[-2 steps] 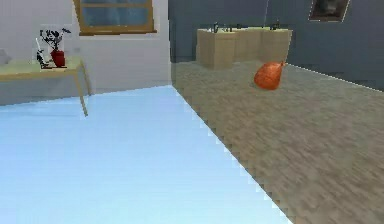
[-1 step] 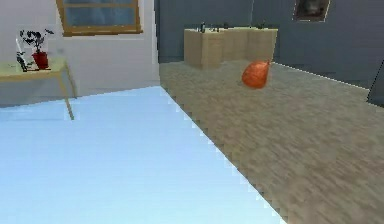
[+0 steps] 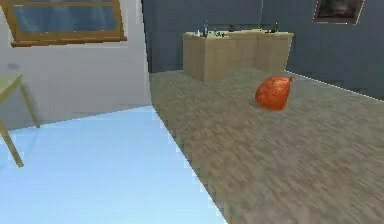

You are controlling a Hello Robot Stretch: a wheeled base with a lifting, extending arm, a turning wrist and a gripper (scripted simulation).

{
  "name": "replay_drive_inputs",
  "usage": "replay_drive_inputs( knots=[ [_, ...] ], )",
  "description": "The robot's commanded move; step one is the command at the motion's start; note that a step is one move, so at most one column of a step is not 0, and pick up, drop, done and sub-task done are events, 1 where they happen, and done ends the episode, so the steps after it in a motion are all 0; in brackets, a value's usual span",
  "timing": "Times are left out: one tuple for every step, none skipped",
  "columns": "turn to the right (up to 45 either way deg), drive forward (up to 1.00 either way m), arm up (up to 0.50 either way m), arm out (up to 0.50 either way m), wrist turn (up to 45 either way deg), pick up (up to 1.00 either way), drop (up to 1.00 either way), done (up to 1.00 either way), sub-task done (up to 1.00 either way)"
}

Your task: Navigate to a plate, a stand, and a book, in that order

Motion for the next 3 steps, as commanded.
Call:
replay_drive_inputs(
  knots=[
    [0.0,1.0,0.0,0.0,0.0,0.0,0.0,0.0,0.0],
    [0.0,1.0,0.0,0.0,0.0,0.0,0.0,0.0,0.0],
    [0.0,1.0,0.0,0.0,0.0,0.0,0.0,0.0,0.0]
  ],
)
